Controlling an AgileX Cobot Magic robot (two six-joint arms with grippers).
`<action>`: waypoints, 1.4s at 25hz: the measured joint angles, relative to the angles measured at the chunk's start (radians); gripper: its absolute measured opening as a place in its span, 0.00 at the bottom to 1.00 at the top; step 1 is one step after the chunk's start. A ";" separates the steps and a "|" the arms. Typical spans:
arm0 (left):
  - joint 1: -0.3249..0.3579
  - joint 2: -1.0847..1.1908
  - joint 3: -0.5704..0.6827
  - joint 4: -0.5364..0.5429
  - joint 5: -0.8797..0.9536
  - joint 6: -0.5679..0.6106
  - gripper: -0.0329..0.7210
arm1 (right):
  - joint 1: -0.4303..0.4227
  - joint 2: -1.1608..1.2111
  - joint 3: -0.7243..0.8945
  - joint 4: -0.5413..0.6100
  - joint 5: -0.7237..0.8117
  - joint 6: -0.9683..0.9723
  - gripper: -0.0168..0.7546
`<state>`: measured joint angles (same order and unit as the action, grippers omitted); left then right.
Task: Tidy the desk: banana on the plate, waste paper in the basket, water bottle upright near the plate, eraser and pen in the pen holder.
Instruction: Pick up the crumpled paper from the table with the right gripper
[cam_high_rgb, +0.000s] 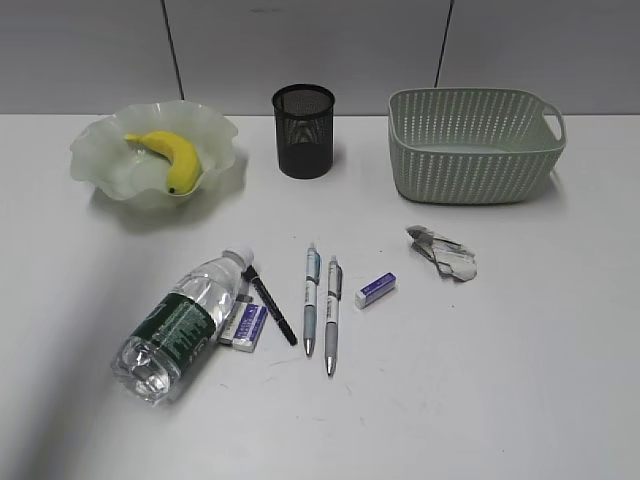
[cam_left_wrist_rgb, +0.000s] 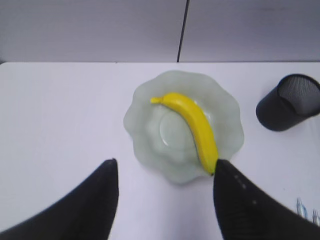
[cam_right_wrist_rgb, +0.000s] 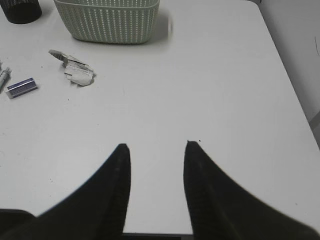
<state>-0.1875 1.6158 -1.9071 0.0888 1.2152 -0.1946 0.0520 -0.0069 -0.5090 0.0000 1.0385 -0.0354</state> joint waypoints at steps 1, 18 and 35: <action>0.000 -0.050 0.073 0.000 0.000 0.000 0.64 | 0.000 0.000 0.000 0.000 0.000 0.000 0.41; 0.000 -1.189 1.182 -0.008 -0.102 0.004 0.57 | 0.000 0.000 0.000 0.000 0.000 0.001 0.41; 0.000 -1.622 1.368 -0.073 -0.147 0.128 0.57 | 0.034 0.552 -0.105 0.198 -0.368 -0.329 0.41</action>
<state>-0.1875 -0.0064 -0.5395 0.0162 1.0681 -0.0664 0.0860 0.5452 -0.6143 0.1985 0.6703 -0.3642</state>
